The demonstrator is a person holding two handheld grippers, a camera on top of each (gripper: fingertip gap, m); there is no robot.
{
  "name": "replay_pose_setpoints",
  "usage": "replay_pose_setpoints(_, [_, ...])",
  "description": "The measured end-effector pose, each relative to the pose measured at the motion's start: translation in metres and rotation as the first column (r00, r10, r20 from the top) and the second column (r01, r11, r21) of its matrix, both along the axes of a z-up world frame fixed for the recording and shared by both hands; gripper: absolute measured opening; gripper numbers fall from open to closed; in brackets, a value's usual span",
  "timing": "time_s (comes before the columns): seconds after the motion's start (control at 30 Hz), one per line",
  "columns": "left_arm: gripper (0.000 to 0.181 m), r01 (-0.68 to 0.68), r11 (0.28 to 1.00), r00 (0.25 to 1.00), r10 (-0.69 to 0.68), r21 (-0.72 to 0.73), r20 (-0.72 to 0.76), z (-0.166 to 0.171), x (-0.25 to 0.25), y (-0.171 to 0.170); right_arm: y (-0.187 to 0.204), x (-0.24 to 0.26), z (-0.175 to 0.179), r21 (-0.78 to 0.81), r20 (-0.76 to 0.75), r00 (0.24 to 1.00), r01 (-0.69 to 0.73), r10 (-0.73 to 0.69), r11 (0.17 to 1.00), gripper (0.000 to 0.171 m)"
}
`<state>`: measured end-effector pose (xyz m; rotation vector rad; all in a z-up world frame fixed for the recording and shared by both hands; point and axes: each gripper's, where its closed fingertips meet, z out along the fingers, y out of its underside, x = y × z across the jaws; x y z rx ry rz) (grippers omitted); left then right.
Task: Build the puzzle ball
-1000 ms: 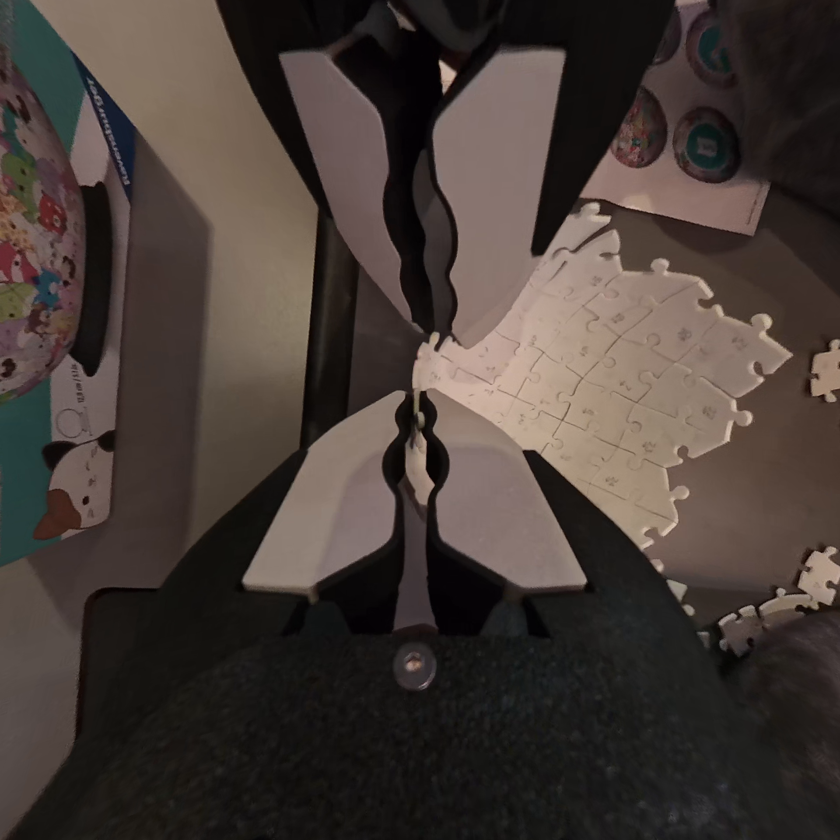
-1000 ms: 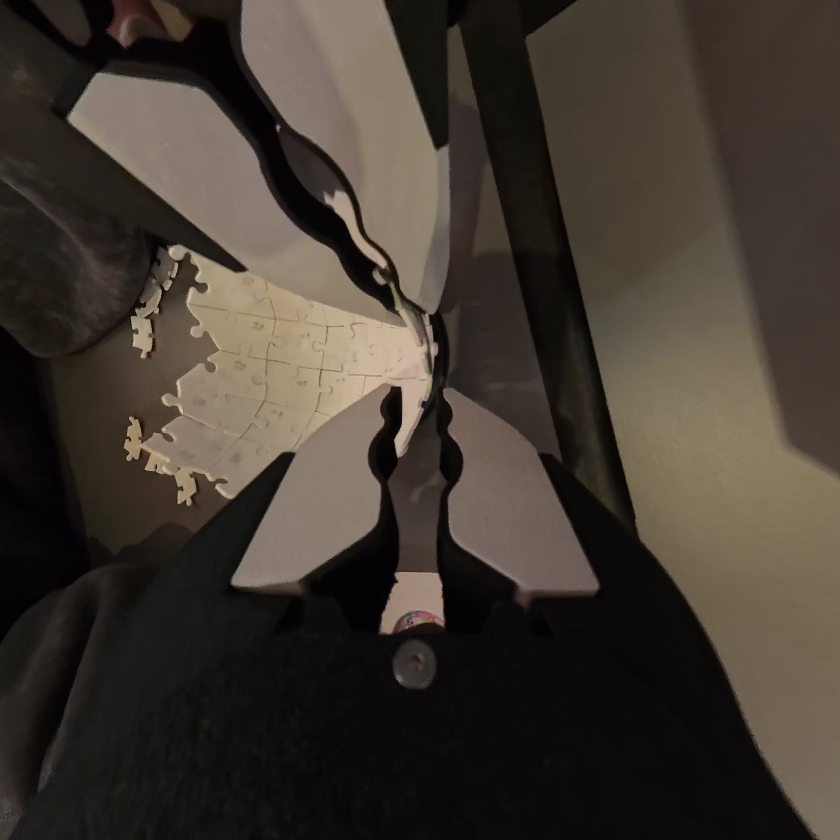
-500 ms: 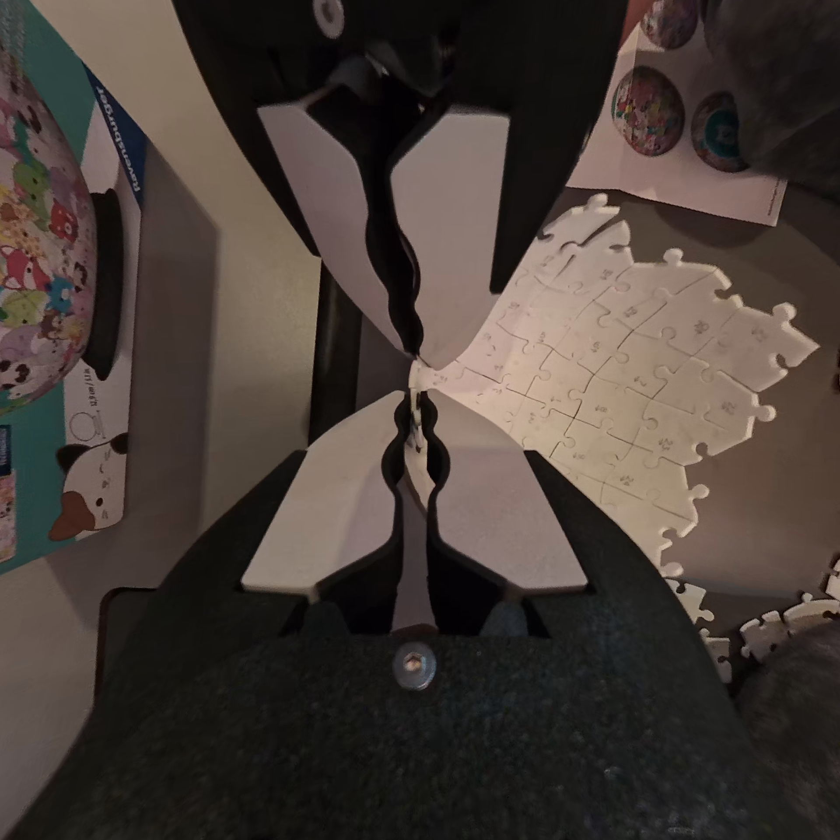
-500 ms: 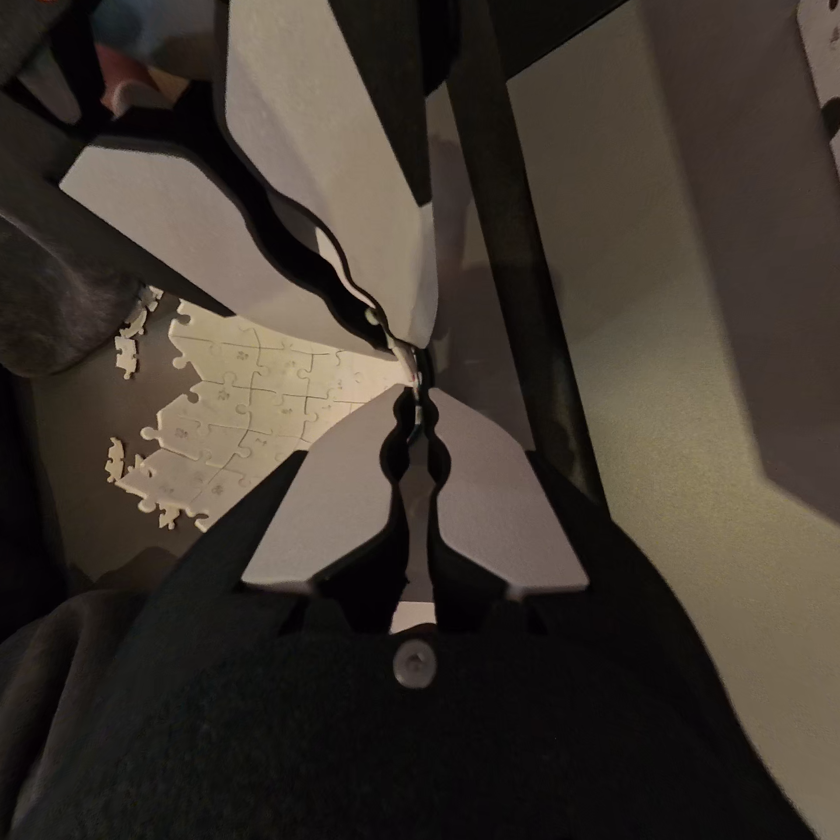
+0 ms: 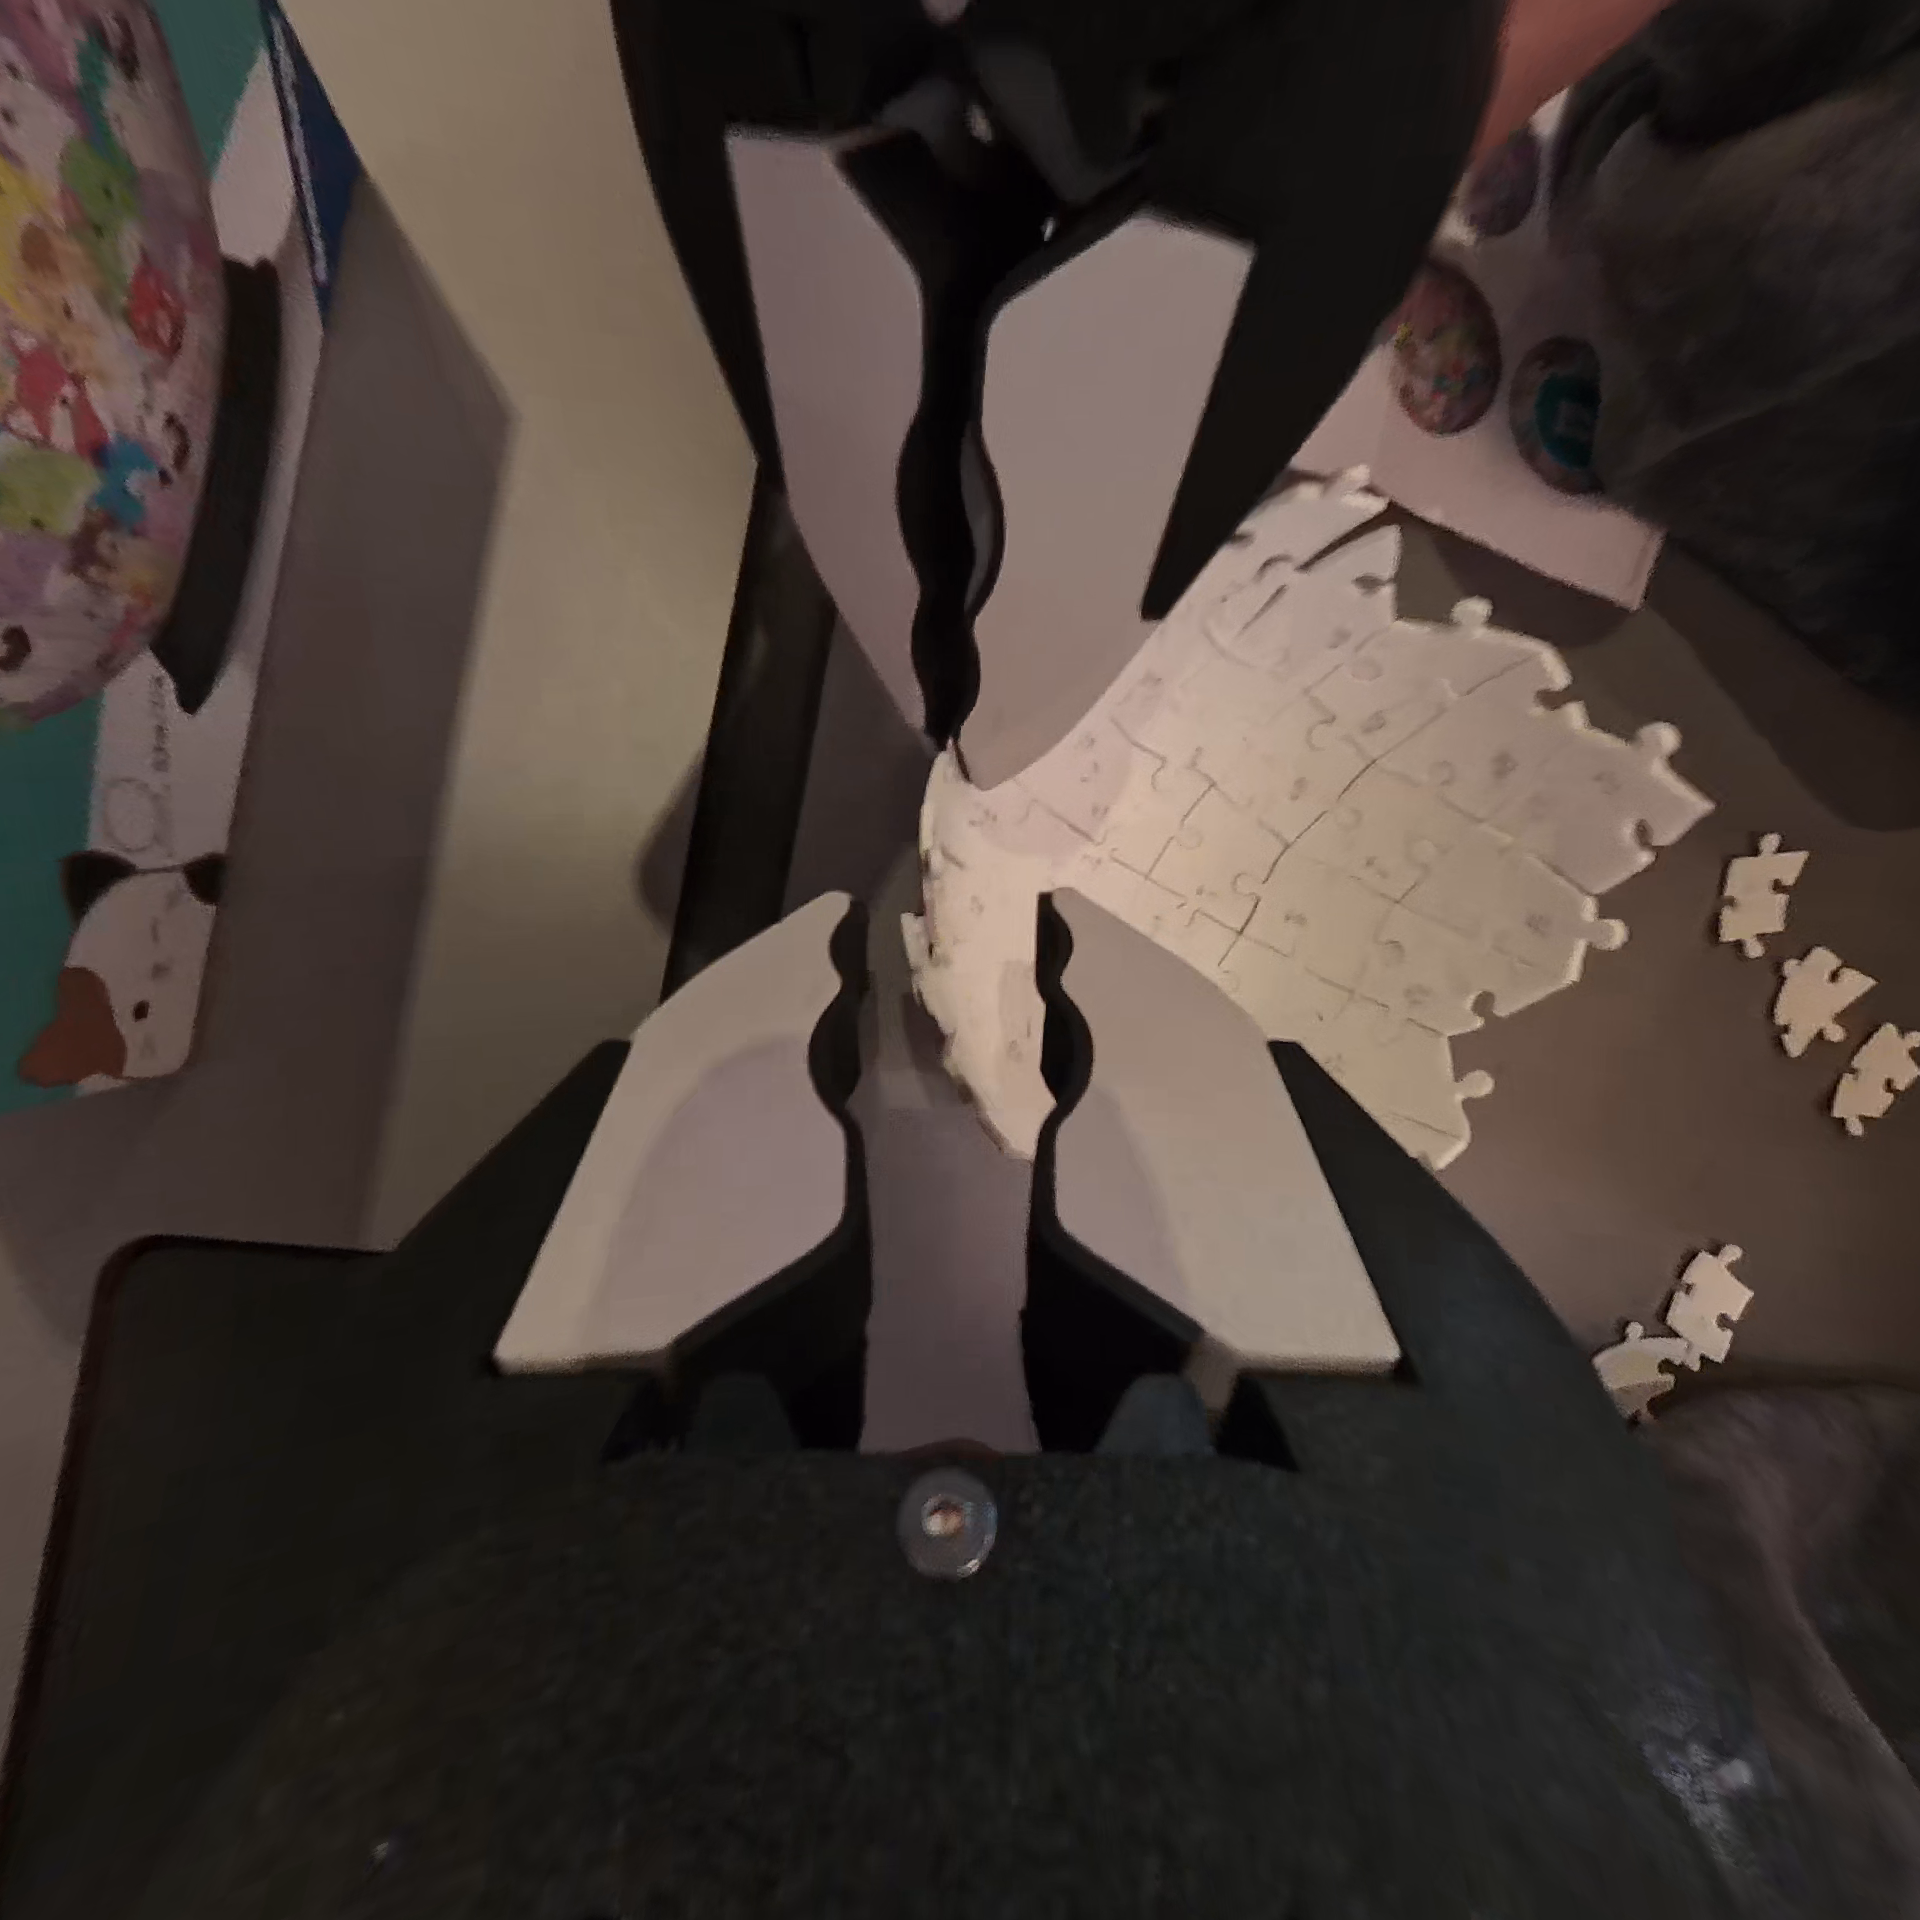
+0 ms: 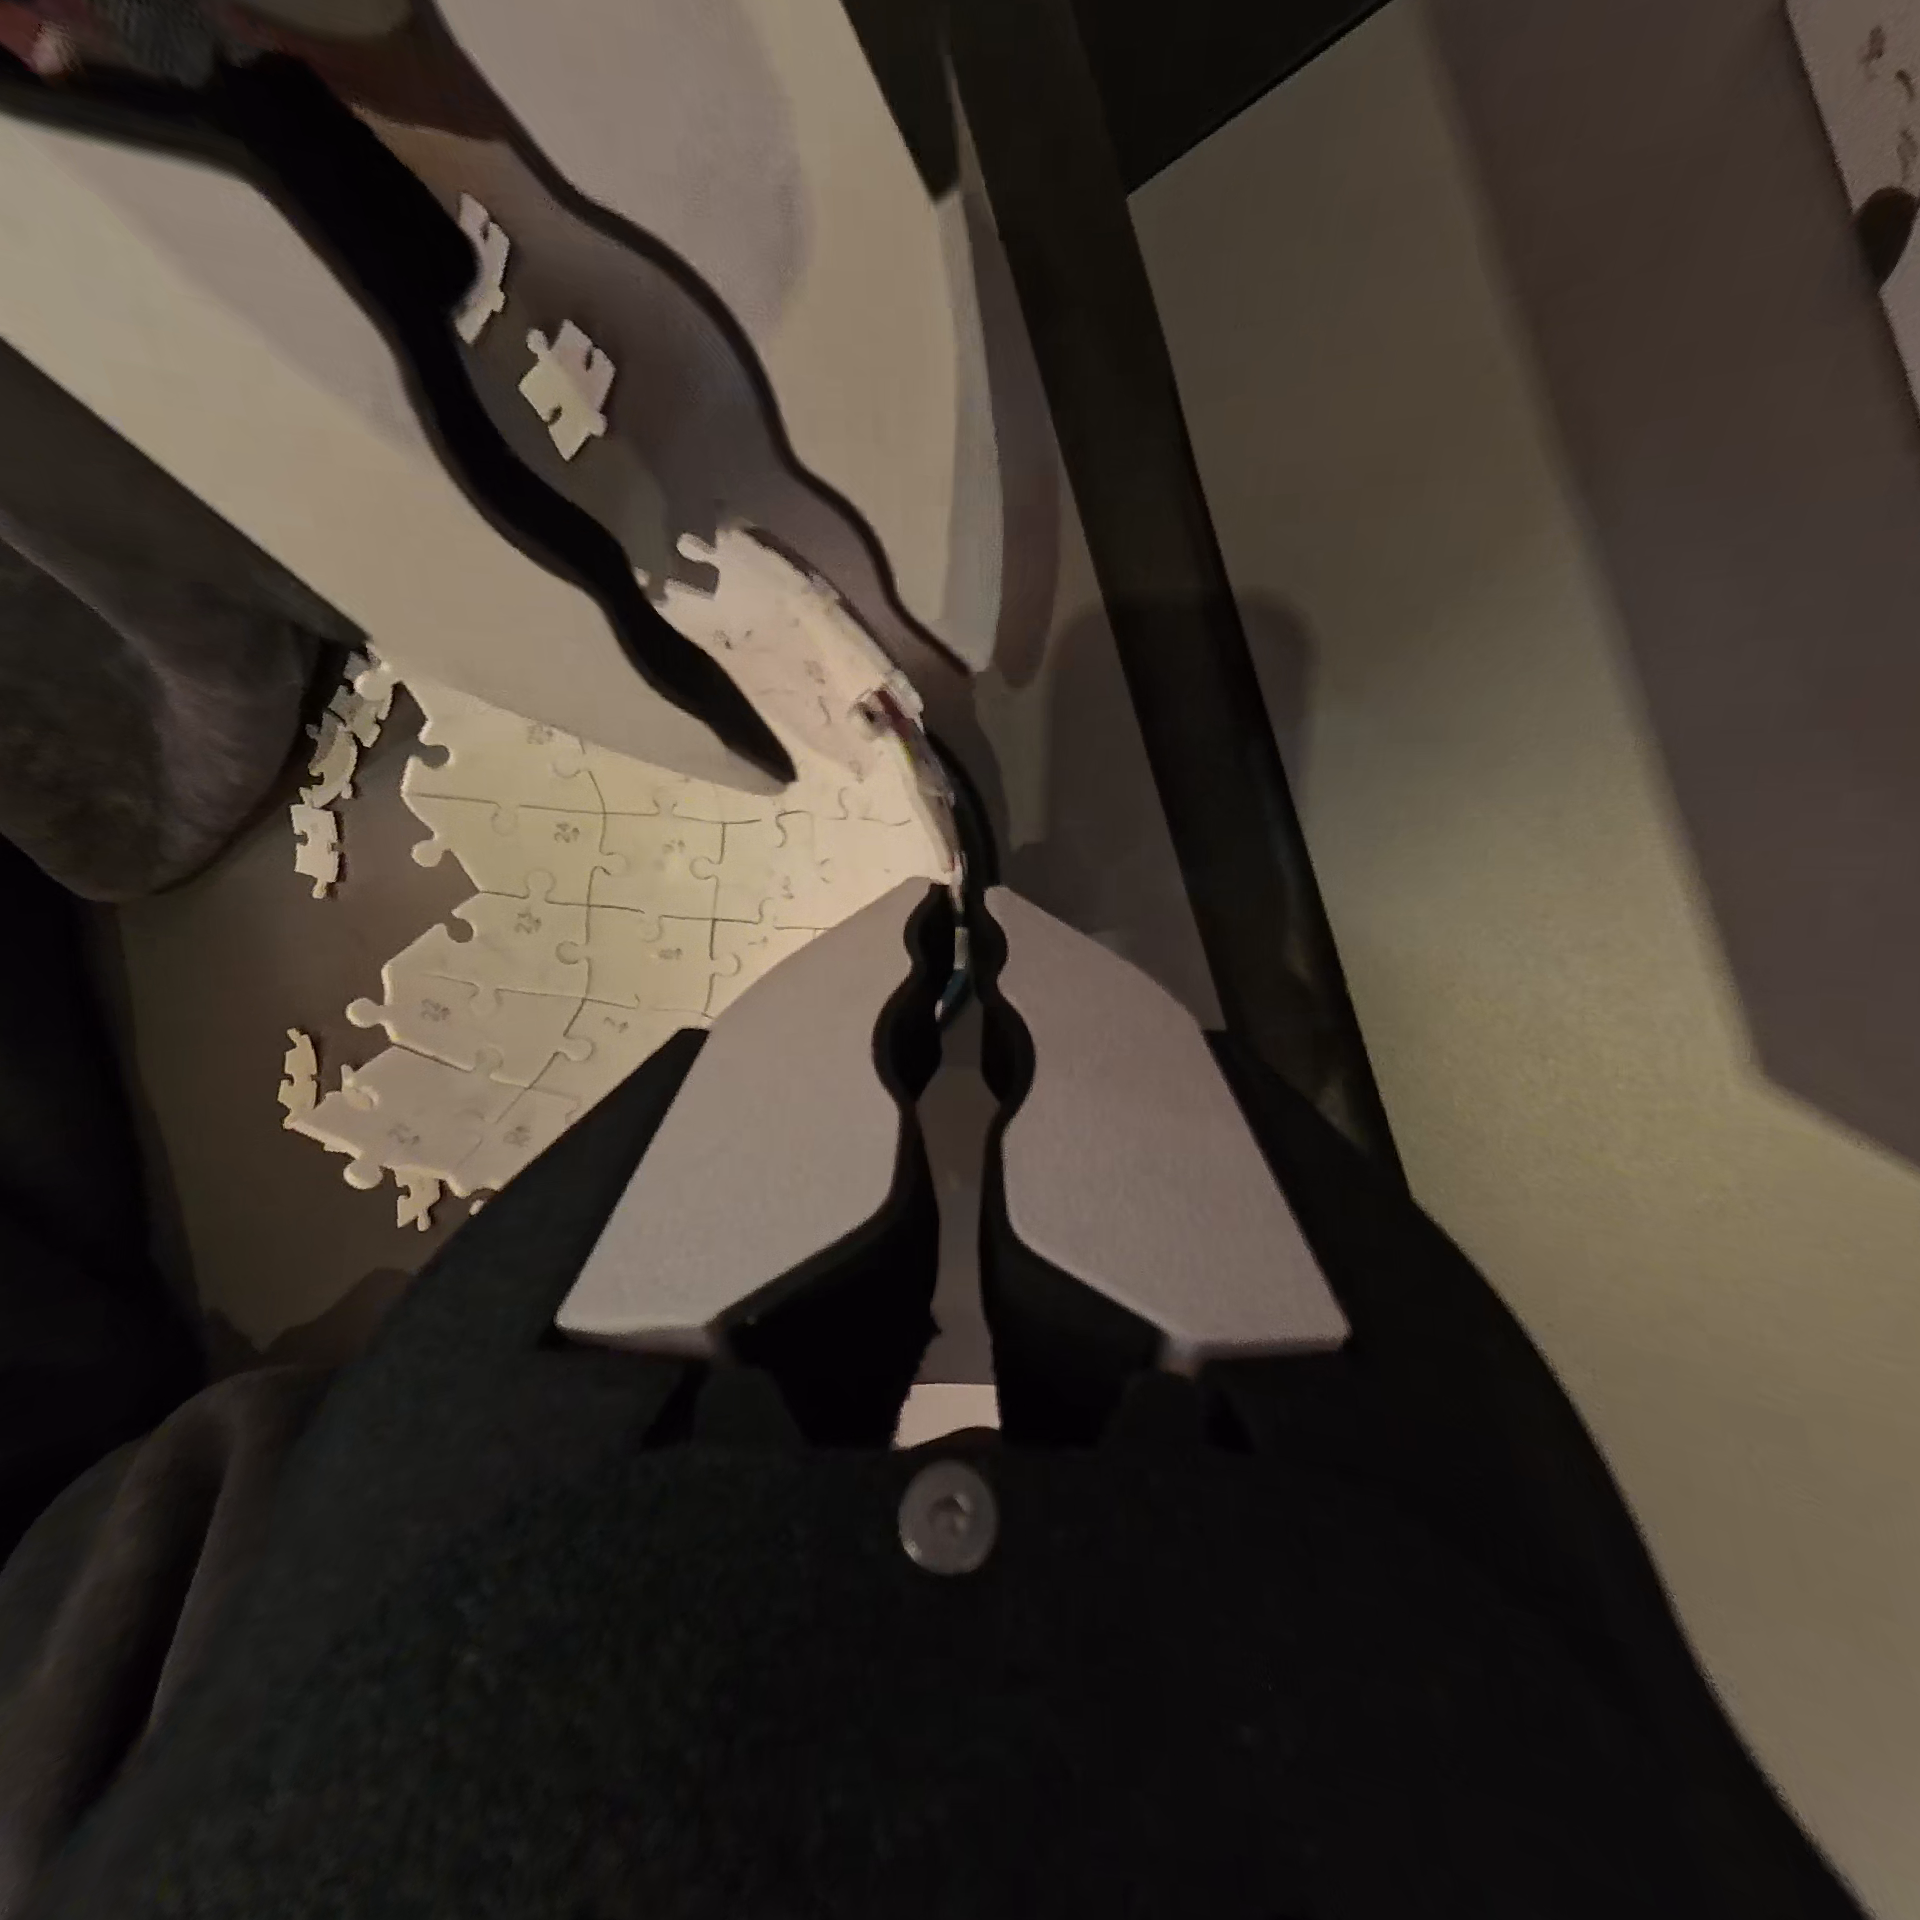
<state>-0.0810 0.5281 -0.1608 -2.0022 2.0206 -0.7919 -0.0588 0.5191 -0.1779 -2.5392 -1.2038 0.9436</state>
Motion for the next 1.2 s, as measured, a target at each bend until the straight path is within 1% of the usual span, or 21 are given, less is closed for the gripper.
replay_pose_setpoints(0.07, [0.035,-0.014,1.000,0.999,0.015,0.007,-0.052,-0.008,-0.003,0.000,0.000,0.000,0.000,0.001,0.003,1.000,0.001,-0.001,1.000,0.002])
replay_pose_setpoints(0.23, [0.034,-0.090,0.994,0.990,0.083,-0.059,-0.116,-0.009,-0.010,0.000,0.000,0.000,0.000,-0.006,0.007,1.000,0.011,-0.011,1.000,0.002])
replay_pose_setpoints(0.3, [0.034,-0.094,0.995,0.986,0.087,-0.043,-0.141,-0.011,-0.014,0.001,0.000,0.000,0.000,-0.005,0.014,1.000,0.013,-0.013,1.000,0.003])
replay_pose_setpoints(0.43, [0.024,-0.082,0.996,0.988,0.077,-0.032,-0.137,-0.009,-0.011,-0.001,0.000,0.000,0.000,-0.005,0.023,1.000,0.016,-0.016,1.000,0.003])
replay_pose_setpoints(0.67, [0.019,-0.064,0.998,0.983,0.064,0.008,-0.170,-0.017,-0.006,-0.003,0.001,0.000,-0.001,-0.027,0.015,0.999,0.034,-0.034,0.999,0.003])
replay_pose_setpoints(0.8, [0.008,-0.076,0.997,0.982,0.077,0.008,-0.174,-0.020,-0.006,0.000,0.001,-0.001,-0.001,-0.031,0.024,0.999,0.036,-0.035,0.999,0.003])
replay_pose_setpoints(1.2, [0.005,-0.049,0.999,0.986,0.046,-0.015,-0.163,-0.021,-0.006,-0.002,-0.002,-0.001,-0.002,-0.042,0.007,1.000,0.024,-0.024,0.999,0.004])
